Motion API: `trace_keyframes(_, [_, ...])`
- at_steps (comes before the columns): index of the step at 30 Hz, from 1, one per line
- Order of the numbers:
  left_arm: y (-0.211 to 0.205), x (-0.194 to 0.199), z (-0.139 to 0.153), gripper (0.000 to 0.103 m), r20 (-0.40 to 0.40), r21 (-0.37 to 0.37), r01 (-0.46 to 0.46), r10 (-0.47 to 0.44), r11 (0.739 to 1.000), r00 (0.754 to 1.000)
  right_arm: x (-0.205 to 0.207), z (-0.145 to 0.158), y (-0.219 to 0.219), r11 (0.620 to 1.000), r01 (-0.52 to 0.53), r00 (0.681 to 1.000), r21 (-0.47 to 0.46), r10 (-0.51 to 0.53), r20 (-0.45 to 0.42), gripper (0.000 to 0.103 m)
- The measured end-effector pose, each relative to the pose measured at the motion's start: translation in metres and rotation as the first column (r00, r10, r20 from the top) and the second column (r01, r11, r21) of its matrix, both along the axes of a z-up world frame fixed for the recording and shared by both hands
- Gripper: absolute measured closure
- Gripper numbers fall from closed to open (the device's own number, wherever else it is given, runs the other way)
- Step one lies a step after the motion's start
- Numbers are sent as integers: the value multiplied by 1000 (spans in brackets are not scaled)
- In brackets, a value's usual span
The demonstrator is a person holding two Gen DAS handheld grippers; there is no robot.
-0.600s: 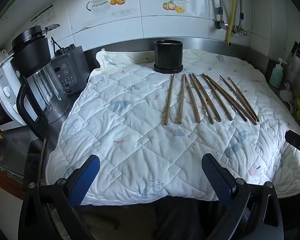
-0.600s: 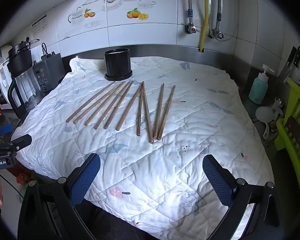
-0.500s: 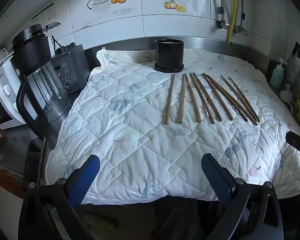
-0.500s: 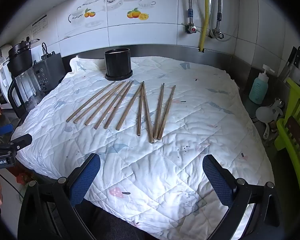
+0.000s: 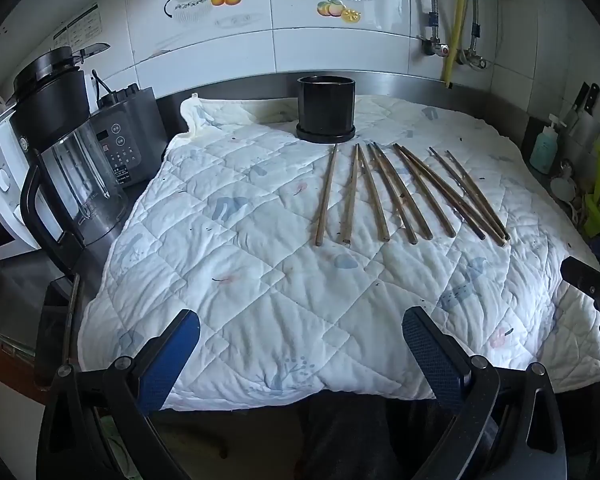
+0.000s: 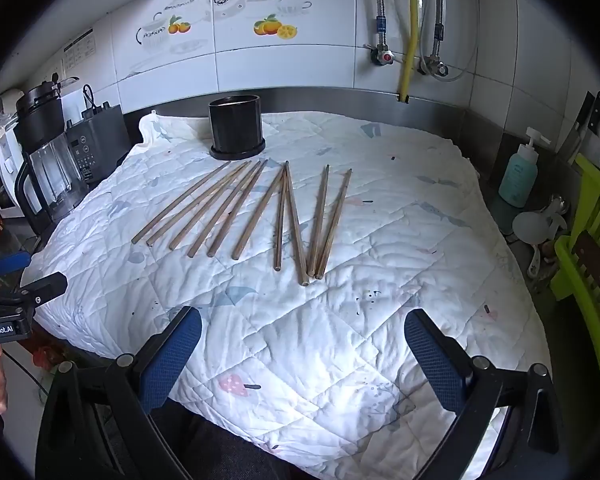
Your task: Organize utensils
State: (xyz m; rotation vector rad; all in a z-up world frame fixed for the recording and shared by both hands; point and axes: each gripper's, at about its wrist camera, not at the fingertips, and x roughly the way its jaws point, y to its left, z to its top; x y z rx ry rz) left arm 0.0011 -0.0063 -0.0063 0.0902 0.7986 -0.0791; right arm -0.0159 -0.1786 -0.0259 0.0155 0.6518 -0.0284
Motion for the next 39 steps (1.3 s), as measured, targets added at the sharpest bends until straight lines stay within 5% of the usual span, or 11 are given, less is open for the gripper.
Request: trace_keyframes(39, [2,8,-7,0,-27,-6,-19,18,1000,999,3,-3,-3,1000,6,1000,15,-6,-7,0])
